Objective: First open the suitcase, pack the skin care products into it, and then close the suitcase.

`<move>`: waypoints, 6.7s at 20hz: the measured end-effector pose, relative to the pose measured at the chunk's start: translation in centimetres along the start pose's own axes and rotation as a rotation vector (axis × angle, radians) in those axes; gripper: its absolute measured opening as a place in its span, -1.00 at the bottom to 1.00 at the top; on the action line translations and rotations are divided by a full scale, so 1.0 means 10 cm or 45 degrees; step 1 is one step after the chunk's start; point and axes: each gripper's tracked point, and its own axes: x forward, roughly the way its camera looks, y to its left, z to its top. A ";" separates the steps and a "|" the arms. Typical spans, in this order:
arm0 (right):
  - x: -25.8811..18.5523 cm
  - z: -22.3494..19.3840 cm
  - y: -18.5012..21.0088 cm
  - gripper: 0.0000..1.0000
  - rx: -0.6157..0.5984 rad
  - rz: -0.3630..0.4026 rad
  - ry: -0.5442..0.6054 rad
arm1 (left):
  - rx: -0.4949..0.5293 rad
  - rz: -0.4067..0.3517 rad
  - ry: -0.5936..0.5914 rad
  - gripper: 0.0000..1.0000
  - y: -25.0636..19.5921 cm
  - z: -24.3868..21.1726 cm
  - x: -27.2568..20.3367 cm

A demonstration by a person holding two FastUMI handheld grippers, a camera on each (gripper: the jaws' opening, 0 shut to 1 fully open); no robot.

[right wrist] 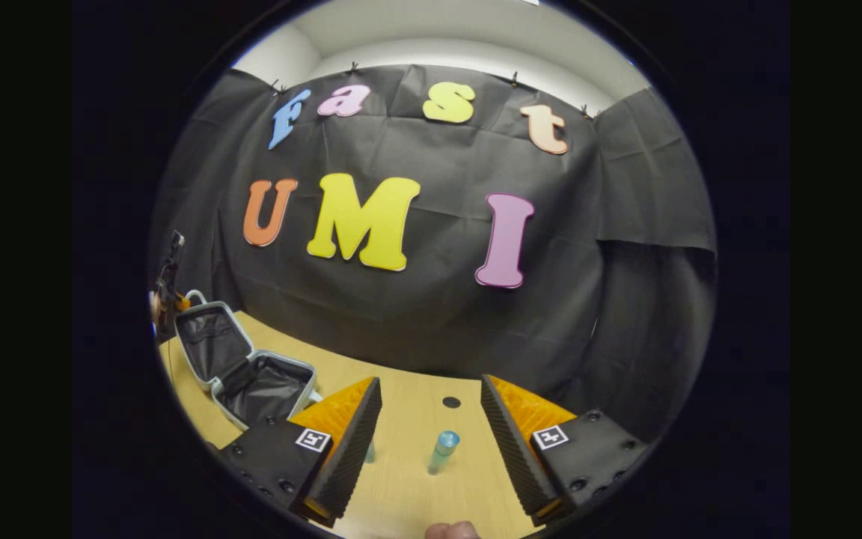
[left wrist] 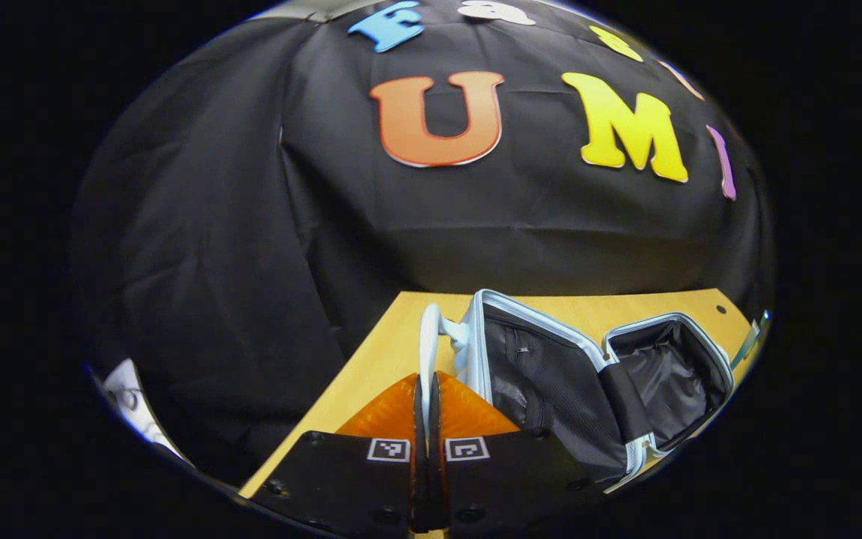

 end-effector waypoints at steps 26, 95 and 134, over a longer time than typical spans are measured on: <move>0.07 -0.14 -0.31 0.58 0.165 0.061 -0.054 | 0.095 0.045 -0.496 0.95 -2.05 1.13 -1.71; 1.76 -2.93 -0.19 0.29 0.353 0.292 0.627 | -0.275 -0.266 0.286 -0.32 -3.94 -0.47 -2.06; -0.39 -1.42 0.00 -0.47 0.744 0.516 0.749 | -0.091 -0.481 1.714 -0.12 -3.22 -1.47 -0.67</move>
